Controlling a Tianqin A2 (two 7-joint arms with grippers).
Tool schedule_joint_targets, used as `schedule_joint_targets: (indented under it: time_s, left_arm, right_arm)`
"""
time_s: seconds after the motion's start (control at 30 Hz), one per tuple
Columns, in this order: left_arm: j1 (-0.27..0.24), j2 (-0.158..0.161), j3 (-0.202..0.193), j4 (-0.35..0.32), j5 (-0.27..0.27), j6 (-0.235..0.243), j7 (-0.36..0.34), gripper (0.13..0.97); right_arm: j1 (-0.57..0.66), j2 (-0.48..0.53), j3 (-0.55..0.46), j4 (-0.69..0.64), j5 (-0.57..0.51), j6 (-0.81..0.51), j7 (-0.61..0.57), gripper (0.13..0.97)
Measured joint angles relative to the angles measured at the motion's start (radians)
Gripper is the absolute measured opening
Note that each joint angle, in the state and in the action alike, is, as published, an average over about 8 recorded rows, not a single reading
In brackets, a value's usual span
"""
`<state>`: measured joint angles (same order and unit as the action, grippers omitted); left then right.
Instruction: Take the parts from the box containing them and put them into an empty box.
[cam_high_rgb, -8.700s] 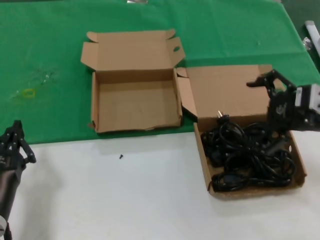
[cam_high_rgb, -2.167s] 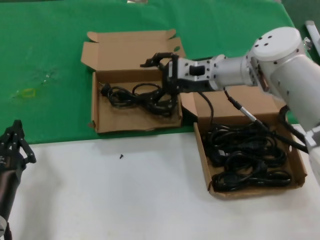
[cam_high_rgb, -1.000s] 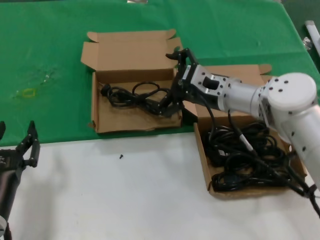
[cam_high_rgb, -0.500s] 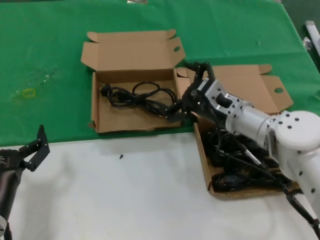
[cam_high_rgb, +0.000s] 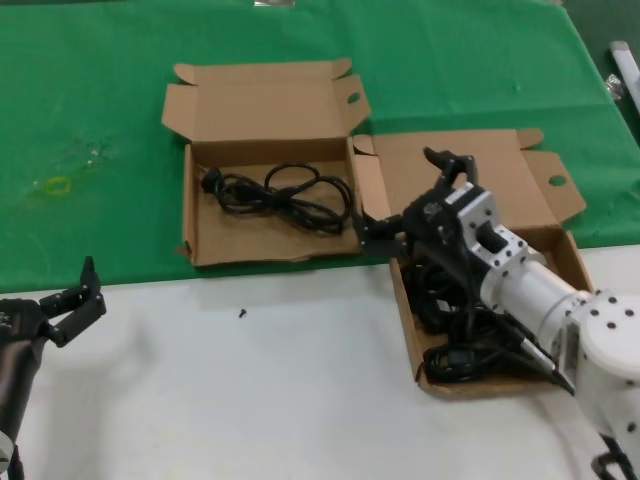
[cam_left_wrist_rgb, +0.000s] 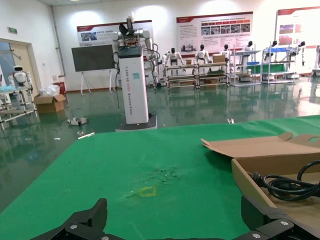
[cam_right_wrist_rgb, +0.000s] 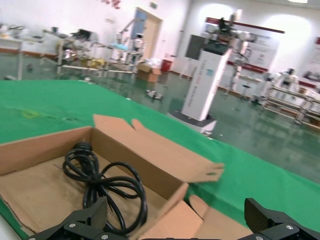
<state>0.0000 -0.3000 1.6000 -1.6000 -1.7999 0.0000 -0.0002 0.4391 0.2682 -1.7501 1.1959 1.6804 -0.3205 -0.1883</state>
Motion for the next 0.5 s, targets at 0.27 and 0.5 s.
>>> schedule_joint_targets:
  time_s: [0.27,0.5]
  left_arm:
    - [0.0,0.0,0.0,0.0,0.0,0.0,0.0,0.947]
    - [0.0,0.0,0.0,0.0,0.0,0.0,0.0,0.961]
  right_arm:
    - [-0.125,0.009,0.043,0.115,0.034,0.092,0.054,0.966]
    - [-0.235,0.017,0.08,0.215,0.064,0.171,0.1,0.966]
